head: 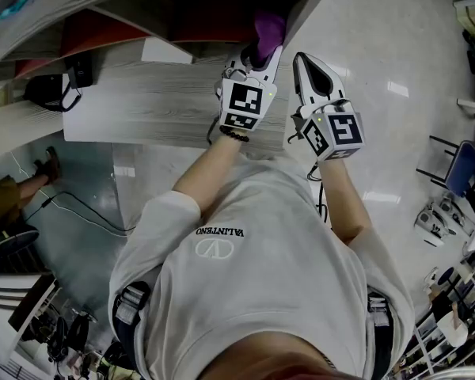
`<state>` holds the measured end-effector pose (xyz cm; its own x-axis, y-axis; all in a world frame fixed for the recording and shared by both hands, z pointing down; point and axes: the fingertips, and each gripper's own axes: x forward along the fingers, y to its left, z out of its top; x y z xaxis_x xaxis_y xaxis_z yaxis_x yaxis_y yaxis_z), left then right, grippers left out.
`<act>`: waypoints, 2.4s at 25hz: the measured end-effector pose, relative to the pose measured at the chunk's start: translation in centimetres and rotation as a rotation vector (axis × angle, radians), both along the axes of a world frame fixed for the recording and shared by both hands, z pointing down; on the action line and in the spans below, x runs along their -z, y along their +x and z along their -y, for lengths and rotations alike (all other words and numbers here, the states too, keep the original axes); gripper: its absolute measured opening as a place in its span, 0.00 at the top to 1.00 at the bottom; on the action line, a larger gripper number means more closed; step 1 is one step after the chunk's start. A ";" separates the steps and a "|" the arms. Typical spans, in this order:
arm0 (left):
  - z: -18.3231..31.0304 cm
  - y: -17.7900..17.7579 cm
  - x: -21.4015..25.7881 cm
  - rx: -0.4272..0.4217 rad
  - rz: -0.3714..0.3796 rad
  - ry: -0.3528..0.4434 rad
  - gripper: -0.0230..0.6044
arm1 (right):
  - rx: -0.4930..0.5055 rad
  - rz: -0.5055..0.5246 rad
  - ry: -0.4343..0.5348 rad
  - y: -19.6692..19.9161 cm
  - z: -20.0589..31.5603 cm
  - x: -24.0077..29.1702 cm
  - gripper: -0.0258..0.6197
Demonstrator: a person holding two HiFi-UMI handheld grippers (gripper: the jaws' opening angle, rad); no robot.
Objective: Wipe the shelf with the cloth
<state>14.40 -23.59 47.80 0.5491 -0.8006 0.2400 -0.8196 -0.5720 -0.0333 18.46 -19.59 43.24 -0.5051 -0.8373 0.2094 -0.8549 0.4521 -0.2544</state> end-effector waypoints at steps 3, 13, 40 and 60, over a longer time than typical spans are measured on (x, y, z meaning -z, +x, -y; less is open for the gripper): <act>0.0 0.0 0.1 -0.005 -0.012 0.000 0.81 | -0.002 0.000 0.001 0.0 -0.1 0.0 0.96; 0.4 0.0 3.0 -0.021 -0.011 0.061 0.81 | -0.011 0.001 0.017 0.4 -0.2 0.9 0.96; -0.1 0.0 10.6 -0.045 -0.040 0.137 0.81 | -0.011 0.030 0.080 0.2 -0.8 4.2 0.96; -0.8 0.4 17.0 -0.056 -0.058 0.185 0.81 | 0.027 0.088 0.183 -1.0 -0.8 9.9 0.96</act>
